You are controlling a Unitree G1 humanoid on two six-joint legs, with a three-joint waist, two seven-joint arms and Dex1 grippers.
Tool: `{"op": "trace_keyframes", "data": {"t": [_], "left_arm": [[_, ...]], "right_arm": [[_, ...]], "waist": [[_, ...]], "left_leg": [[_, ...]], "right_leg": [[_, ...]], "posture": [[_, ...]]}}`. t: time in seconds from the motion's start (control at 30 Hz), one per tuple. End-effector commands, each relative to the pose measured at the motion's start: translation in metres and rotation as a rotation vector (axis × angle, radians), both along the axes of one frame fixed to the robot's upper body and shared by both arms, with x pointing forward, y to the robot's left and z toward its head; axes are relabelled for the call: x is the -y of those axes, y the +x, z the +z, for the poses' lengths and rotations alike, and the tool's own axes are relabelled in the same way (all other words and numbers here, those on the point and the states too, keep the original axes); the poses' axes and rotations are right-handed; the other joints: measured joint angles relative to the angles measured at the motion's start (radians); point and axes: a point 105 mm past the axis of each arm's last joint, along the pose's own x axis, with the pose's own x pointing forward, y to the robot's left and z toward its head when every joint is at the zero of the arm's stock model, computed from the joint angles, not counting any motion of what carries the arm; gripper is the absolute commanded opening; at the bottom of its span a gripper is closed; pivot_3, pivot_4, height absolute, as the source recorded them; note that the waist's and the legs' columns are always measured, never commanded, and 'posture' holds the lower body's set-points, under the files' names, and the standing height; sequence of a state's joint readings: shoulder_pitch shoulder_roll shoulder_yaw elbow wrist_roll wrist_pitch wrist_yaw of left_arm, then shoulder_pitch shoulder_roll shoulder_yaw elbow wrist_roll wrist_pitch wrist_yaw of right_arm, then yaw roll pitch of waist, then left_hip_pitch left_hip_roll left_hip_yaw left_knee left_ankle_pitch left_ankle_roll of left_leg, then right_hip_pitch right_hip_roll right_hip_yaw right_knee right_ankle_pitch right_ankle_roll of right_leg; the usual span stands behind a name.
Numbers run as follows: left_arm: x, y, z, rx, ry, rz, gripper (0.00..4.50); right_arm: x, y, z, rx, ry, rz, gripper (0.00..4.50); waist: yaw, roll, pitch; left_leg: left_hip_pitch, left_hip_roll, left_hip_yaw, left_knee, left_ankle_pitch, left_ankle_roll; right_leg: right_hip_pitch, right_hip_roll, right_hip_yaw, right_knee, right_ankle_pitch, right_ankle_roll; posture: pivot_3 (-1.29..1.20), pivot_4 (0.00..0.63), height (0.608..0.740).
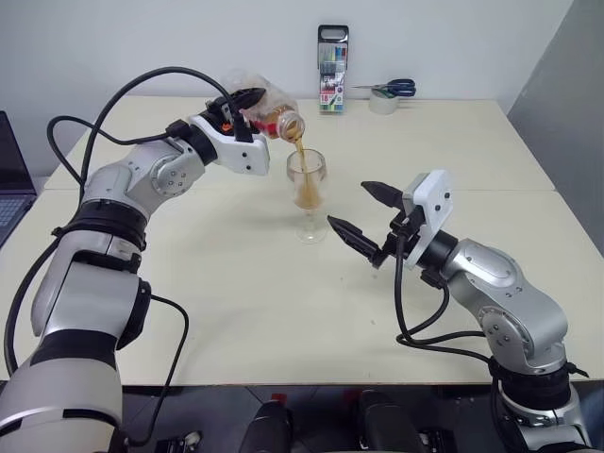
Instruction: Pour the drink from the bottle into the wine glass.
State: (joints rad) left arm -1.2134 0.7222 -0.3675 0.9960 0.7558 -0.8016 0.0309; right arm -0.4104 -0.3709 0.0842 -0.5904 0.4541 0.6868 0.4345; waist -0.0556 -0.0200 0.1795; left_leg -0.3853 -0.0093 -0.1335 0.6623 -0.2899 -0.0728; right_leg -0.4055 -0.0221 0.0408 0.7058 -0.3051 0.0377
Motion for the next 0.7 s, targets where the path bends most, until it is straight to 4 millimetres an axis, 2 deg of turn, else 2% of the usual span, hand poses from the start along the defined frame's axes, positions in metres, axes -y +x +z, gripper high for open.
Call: {"op": "trace_keyframes", "data": {"t": [0.03, 0.7], "left_arm": [[0.0008, -0.0043, 0.0254, 0.076, -0.01, -0.013, 1.69], [-0.0005, -0.0022, 0.0312, 0.101, 0.005, 0.0, 1.69]], "right_arm": [[-0.0039, -0.008, 0.0077, 0.037, 0.009, 0.023, 4.5], [-0.0104, -0.012, 0.0021, 0.019, 0.012, 0.038, 4.5]], "waist": [[0.0, 0.0, 0.0], [-0.001, 0.0, 0.0]], "left_leg": [[0.0, 0.0, 0.0, 0.0, 0.0, 0.0], [0.0, 0.0, 0.0, 0.0, 0.0, 0.0]], "right_leg": [[0.0, 0.0, 0.0, 0.0, 0.0, 0.0], [0.0, 0.0, 0.0, 0.001, 0.0, 0.0]], "posture": [[0.0, 0.15, 0.74], [0.0, 0.15, 0.74]]}}
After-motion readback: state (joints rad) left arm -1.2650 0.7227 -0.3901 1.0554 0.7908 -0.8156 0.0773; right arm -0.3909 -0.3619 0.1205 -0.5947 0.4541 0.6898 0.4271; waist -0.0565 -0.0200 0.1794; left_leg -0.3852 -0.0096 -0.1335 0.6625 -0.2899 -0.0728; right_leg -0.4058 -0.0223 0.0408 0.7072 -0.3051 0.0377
